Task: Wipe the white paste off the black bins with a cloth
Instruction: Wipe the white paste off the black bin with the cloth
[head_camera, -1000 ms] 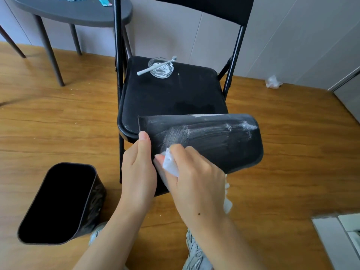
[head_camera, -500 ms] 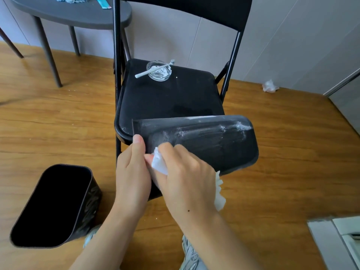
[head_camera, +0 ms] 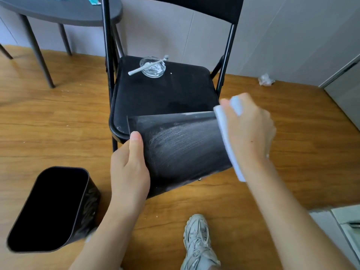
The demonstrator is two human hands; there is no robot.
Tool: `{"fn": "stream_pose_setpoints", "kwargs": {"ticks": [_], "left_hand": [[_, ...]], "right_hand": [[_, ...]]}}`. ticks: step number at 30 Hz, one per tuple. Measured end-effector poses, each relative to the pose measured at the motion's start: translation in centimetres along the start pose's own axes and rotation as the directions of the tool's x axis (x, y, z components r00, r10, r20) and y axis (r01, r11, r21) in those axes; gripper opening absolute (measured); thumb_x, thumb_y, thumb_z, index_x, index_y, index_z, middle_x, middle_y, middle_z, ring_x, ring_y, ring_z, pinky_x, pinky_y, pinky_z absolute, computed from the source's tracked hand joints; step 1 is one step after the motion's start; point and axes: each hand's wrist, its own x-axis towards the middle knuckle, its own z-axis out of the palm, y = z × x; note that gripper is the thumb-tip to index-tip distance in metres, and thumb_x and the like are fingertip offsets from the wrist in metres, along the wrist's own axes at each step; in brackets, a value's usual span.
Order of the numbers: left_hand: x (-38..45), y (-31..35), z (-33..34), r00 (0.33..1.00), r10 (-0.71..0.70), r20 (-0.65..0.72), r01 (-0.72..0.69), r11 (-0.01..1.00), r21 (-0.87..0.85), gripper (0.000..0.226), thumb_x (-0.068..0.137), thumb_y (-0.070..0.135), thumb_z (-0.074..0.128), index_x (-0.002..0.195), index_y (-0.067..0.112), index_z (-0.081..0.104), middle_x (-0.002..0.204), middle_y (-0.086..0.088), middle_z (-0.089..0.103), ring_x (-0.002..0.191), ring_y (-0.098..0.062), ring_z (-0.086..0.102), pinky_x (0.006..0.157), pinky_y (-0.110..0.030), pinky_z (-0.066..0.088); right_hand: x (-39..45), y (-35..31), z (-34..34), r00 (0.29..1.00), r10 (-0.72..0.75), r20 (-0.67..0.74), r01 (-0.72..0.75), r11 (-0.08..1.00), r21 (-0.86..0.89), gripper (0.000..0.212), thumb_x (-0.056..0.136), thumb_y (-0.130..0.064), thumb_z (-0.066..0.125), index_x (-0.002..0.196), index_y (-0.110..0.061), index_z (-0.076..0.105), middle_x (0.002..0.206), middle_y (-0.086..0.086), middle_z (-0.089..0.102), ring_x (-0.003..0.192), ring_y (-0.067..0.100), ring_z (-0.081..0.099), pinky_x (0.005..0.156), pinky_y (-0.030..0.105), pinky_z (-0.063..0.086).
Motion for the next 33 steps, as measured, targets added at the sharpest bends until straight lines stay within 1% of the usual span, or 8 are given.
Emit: {"fn": "stream_pose_setpoints", "kwargs": {"ticks": [8,12,15,18,21,25,28,33], "left_hand": [[0.1,0.1,0.1,1.000,0.000,0.019,-0.001,0.999,0.046,0.046,0.106,0.034,0.036,0.063,0.018,0.027,0.052,0.013,0.028,0.052,-0.003,0.026,0.055,-0.029,0.022],[-0.3,0.0,-0.1,0.999,0.036,0.018,-0.037,0.994,0.103,0.049,0.106,0.032,0.036,0.061,0.019,0.022,0.045,0.016,0.029,0.046,-0.003,0.027,0.045,-0.020,0.020],[-0.6,0.1,-0.1,0.999,0.040,0.014,-0.042,0.991,0.127,0.049,0.105,0.029,0.035,0.059,0.017,0.023,0.042,0.014,0.029,0.043,-0.005,0.028,0.041,-0.017,0.022],[-0.8,0.3,0.0,0.999,0.052,0.014,-0.054,0.987,0.149,0.049,0.105,0.027,0.035,0.059,0.015,0.024,0.043,0.013,0.029,0.043,-0.005,0.028,0.041,-0.016,0.024],[-0.7,0.3,-0.1,1.000,0.029,0.003,-0.029,0.990,0.137,0.049,0.105,0.030,0.036,0.060,0.017,0.022,0.044,0.013,0.027,0.045,-0.006,0.026,0.043,-0.020,0.021],[-0.7,0.3,0.0,1.000,-0.012,-0.013,0.013,0.992,0.129,0.048,0.105,0.035,0.036,0.062,0.020,0.021,0.046,0.013,0.024,0.049,-0.006,0.022,0.053,-0.032,0.018],[-0.9,0.5,0.2,1.000,0.003,-0.011,-0.001,0.992,0.124,0.049,0.105,0.034,0.036,0.061,0.020,0.020,0.045,0.014,0.023,0.047,-0.006,0.022,0.050,-0.027,0.017],[-0.6,0.7,0.4,1.000,-0.021,-0.015,0.022,0.996,0.090,0.047,0.105,0.036,0.036,0.062,0.021,0.023,0.048,0.013,0.025,0.051,-0.004,0.022,0.056,-0.032,0.018]], "right_hand": [[0.7,1.2,-0.2,0.993,0.111,-0.028,-0.112,0.993,-0.033,0.033,0.095,-0.048,0.047,0.092,-0.017,0.057,0.069,-0.003,0.052,0.059,0.016,0.045,0.046,0.021,0.018],[-3.1,-5.1,0.7,0.999,-0.041,-0.029,0.041,0.999,0.023,0.030,0.087,-0.049,0.059,0.082,-0.020,0.058,0.063,-0.002,0.058,0.055,0.028,0.056,0.049,0.026,0.022],[-5.1,-9.3,1.1,0.978,-0.206,-0.021,0.207,0.974,0.094,0.028,0.085,-0.046,0.064,0.078,-0.020,0.057,0.057,-0.005,0.051,0.044,0.021,0.039,0.043,0.022,0.014],[-5.1,-10.1,1.3,0.970,-0.244,-0.011,0.243,0.959,0.146,0.028,0.086,-0.043,0.065,0.078,-0.018,0.055,0.056,-0.005,0.044,0.045,0.019,0.027,0.042,0.018,0.006],[-4.4,-9.2,1.5,0.965,-0.263,-0.007,0.261,0.951,0.164,0.029,0.085,-0.047,0.064,0.077,-0.020,0.056,0.057,-0.004,0.048,0.042,0.025,0.041,0.040,0.021,0.015],[-1.2,-4.6,1.2,0.991,-0.134,0.016,0.134,0.991,0.024,0.031,0.088,-0.053,0.055,0.084,-0.023,0.058,0.063,-0.005,0.055,0.055,0.028,0.054,0.046,0.026,0.029],[0.6,0.7,0.3,0.999,-0.032,-0.014,0.032,0.999,-0.022,0.032,0.092,-0.051,0.050,0.083,-0.021,0.055,0.062,-0.008,0.051,0.047,0.007,0.038,0.043,0.020,0.018],[1.4,4.6,0.3,0.996,0.065,-0.069,-0.066,0.998,-0.016,0.038,0.095,-0.051,0.044,0.091,-0.017,0.060,0.068,-0.004,0.058,0.059,0.010,0.047,0.046,0.016,0.022]]}}
